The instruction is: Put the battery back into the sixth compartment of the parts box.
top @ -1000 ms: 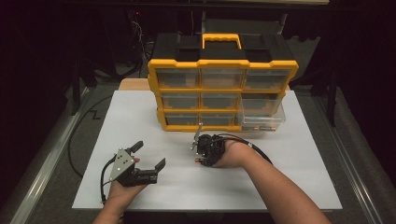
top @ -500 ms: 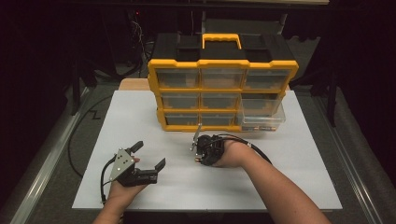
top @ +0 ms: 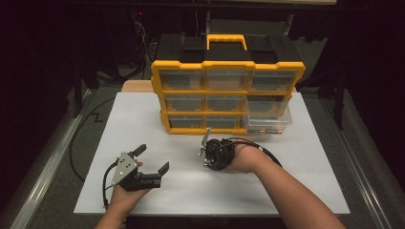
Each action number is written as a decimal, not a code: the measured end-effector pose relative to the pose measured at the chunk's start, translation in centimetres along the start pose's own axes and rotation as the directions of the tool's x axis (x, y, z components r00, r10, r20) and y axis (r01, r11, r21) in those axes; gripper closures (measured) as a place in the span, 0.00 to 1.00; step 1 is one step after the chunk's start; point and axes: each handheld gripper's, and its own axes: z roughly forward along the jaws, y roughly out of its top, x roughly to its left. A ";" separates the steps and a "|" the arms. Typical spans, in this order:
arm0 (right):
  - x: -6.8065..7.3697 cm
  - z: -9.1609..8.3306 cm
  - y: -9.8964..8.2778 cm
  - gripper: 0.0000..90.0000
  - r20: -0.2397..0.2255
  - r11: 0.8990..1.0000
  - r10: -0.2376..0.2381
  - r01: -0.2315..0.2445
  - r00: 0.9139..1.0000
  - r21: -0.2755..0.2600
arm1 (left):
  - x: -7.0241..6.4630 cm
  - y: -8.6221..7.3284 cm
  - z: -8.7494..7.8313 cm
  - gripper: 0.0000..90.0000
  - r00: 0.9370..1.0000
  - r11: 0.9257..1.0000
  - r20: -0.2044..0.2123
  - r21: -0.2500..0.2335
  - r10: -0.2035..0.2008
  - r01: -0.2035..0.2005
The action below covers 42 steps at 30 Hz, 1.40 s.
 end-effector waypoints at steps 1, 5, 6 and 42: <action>0.1 0.0 -0.2 0.87 0.001 1.000 -0.006 0.006 1.000 -0.006 | 0.0 0.0 0.0 0.01 1.000 1.000 0.001 0.001 0.001 -0.001; 0.4 -0.4 -0.8 0.87 0.002 1.000 -0.011 0.011 1.000 -0.002 | 0.0 0.0 0.0 0.01 1.000 1.000 0.001 0.004 0.003 -0.003; 0.5 -0.5 -1.0 0.87 0.006 1.000 -0.015 0.015 1.000 0.003 | 0.0 0.0 0.0 0.01 1.000 1.000 0.002 0.005 0.004 -0.004; 1.1 -3.8 -9.5 0.87 0.060 0.996 0.075 -0.077 0.995 0.034 | 0.0 -0.1 0.0 0.01 1.000 1.000 -0.005 0.009 0.006 -0.006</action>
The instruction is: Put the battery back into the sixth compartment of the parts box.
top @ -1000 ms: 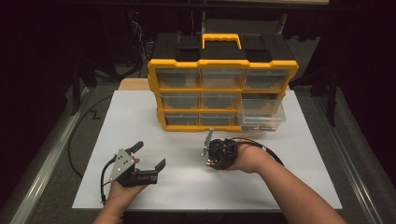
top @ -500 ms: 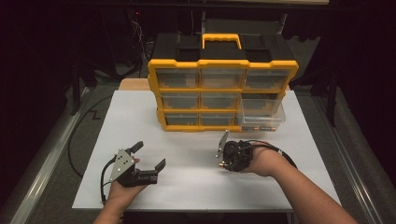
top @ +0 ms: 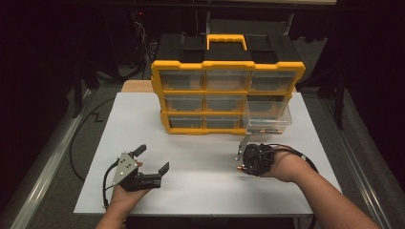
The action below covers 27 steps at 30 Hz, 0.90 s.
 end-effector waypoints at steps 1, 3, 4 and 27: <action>0.0 -0.1 -0.2 0.87 0.003 1.000 -0.001 0.001 1.000 0.000 | 0.0 0.0 0.0 0.01 1.000 1.000 0.000 0.000 0.001 -0.001; -0.1 -0.4 -0.5 0.87 0.004 1.000 0.002 -0.002 1.000 0.000 | 0.0 0.0 0.0 0.00 1.000 1.000 0.000 0.000 -0.001 0.001; -0.1 -0.6 -0.7 0.87 0.005 1.000 0.010 -0.010 1.000 -0.001 | 0.0 0.0 0.0 0.01 1.000 1.000 0.001 0.001 0.000 0.000; -1.3 -5.3 -2.4 0.87 0.004 1.000 0.017 -0.017 1.000 0.020 | 0.0 -0.1 0.0 0.00 1.000 1.000 0.001 0.001 -0.004 0.004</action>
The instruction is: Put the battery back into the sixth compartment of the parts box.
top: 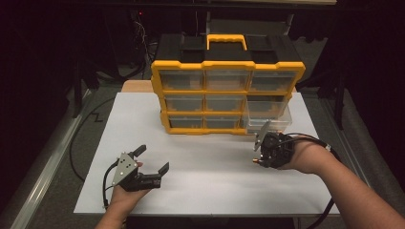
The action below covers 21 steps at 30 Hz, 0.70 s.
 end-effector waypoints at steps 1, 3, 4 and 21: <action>-0.1 -0.1 0.0 0.87 -0.001 1.000 -0.004 0.004 1.000 -0.010 | 0.0 0.0 0.0 0.01 1.000 1.000 0.000 0.000 0.000 0.000; -0.1 -0.6 0.0 0.88 0.000 1.000 -0.005 0.005 1.000 -0.005 | 0.0 0.0 0.0 0.00 1.000 1.000 0.000 0.000 0.001 -0.001; -0.1 -0.9 0.0 0.88 -0.002 1.000 0.000 0.000 1.000 -0.001 | 0.0 0.0 0.0 0.00 1.000 1.000 -0.001 0.000 0.001 -0.001; -0.8 -3.9 0.5 0.88 -0.002 1.000 -0.009 0.009 1.000 -0.003 | 0.0 0.0 -0.1 0.01 1.000 1.000 -0.001 -0.005 0.003 -0.003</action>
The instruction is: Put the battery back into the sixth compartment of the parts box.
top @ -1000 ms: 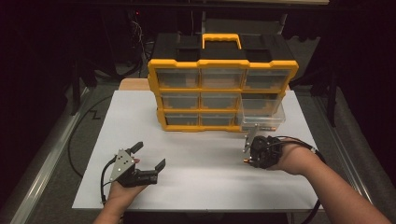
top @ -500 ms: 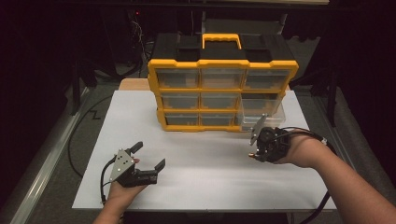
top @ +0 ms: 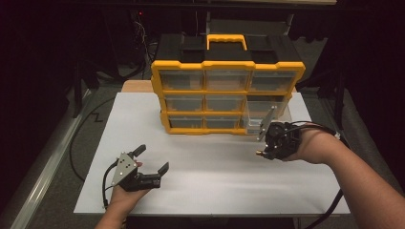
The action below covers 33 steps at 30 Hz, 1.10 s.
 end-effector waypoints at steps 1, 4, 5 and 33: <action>0.0 -0.2 0.0 0.88 -0.001 1.000 0.004 -0.004 1.000 -0.002 | 0.0 0.0 0.0 0.01 1.000 1.000 0.001 0.000 -0.002 0.002; -0.2 -0.6 0.1 0.88 0.005 1.000 0.000 0.000 1.000 -0.007 | 0.0 0.0 0.0 0.01 1.000 1.000 0.002 0.000 -0.001 0.001; -0.2 -0.9 0.2 0.88 0.006 1.000 0.002 -0.002 1.000 0.001 | 0.0 0.0 0.0 0.01 1.000 1.000 0.001 -0.001 -0.001 0.001; -1.7 -7.1 1.3 0.87 0.076 1.000 0.005 -0.004 0.997 -0.013 | 0.1 0.0 -0.1 0.01 1.000 1.000 0.001 -0.004 -0.006 0.006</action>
